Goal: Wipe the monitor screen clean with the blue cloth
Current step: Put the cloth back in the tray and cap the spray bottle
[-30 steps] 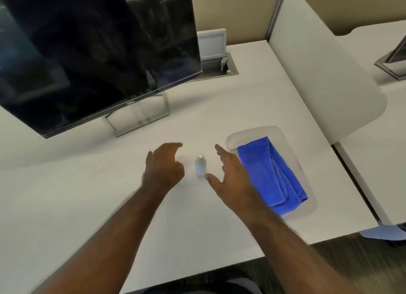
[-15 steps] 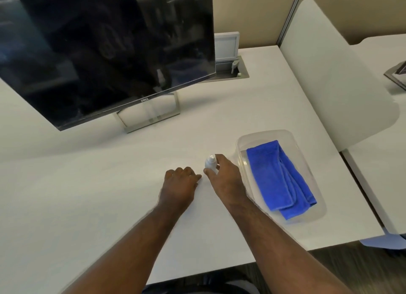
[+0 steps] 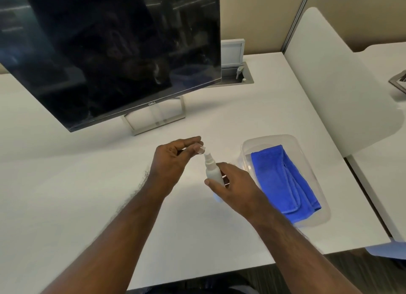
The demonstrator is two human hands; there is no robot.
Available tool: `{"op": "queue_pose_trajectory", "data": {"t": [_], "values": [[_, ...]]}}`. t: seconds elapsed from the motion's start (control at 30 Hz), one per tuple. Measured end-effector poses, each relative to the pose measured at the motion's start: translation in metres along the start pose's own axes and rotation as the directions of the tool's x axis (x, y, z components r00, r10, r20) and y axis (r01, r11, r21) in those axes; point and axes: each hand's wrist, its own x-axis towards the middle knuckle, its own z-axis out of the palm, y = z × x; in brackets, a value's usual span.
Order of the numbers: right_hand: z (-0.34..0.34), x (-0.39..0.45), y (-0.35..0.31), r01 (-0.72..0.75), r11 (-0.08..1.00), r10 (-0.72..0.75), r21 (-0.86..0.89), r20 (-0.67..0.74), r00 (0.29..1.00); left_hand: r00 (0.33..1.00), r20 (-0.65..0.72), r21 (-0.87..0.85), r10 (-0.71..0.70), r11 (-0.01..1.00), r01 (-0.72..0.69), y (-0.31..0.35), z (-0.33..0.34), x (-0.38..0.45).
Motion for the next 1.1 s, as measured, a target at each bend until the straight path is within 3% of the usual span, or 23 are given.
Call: {"op": "queue_pose_trajectory", "data": {"t": [0.1,0.23,0.37,0.83,0.9,1.0,1.1], "values": [[-0.004,-0.004,-0.002,0.004,1.000,-0.004,-0.009,0.001,1.000,0.998,0.065,0.019,-0.019,1.000,0.018,0.006,0.002,-0.002],[-0.011,-0.010,-0.003,0.052,0.997,-0.053,-0.059,-0.027,0.998,0.987,0.156,0.176,-0.024,0.984,-0.004,0.007,0.004,-0.002],[-0.013,-0.014,-0.005,0.070,0.997,-0.072,-0.025,-0.061,0.996,0.984,0.156,0.085,-0.084,0.994,0.071,0.009,0.010,-0.002],[-0.026,-0.028,0.010,-0.010,0.996,0.025,0.090,-0.174,0.984,0.953,0.292,0.028,-0.076,0.997,0.072,0.009,0.049,-0.002],[-0.041,-0.021,0.012,-0.007,0.995,0.026,0.100,-0.185,0.982,0.942,0.335,0.079,-0.021,0.997,-0.006,0.013,0.057,0.005],[-0.064,-0.002,0.017,0.006,0.985,0.048,0.175,-0.304,0.952,0.963,0.269,0.245,0.023,0.965,-0.091,0.007,0.069,0.012],[-0.079,0.015,0.034,-0.028,0.966,0.132,0.259,-0.396,0.909,0.968,0.248,0.581,-0.037,0.805,-0.118,-0.015,0.080,0.013]]}}
